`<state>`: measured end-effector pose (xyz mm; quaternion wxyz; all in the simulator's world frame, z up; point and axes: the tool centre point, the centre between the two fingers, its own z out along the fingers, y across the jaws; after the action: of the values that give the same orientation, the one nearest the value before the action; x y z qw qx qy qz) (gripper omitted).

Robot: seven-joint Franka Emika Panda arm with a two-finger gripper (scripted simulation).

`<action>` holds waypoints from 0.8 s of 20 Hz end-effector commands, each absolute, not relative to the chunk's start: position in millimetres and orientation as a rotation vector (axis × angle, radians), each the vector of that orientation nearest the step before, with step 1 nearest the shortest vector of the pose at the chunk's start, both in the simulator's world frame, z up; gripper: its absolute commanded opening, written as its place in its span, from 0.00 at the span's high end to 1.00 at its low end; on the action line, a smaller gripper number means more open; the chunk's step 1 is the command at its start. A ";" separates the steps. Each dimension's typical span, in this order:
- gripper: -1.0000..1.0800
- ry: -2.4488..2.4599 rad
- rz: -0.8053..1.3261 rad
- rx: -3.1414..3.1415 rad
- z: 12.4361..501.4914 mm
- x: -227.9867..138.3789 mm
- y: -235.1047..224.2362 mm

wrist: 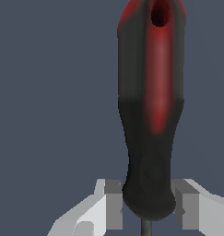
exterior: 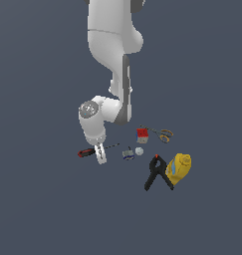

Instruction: Pick up a designated object from a clutter of objects.

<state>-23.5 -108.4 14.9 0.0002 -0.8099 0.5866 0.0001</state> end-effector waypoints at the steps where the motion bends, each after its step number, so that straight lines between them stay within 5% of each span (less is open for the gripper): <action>1: 1.00 1.843 0.000 -2.544 14.6 -23.6 -108.6; 16: 1.00 1.843 0.001 -2.543 53.4 -31.5 -116.4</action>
<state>-30.3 -114.5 44.9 0.0001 -0.8098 0.5867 0.0009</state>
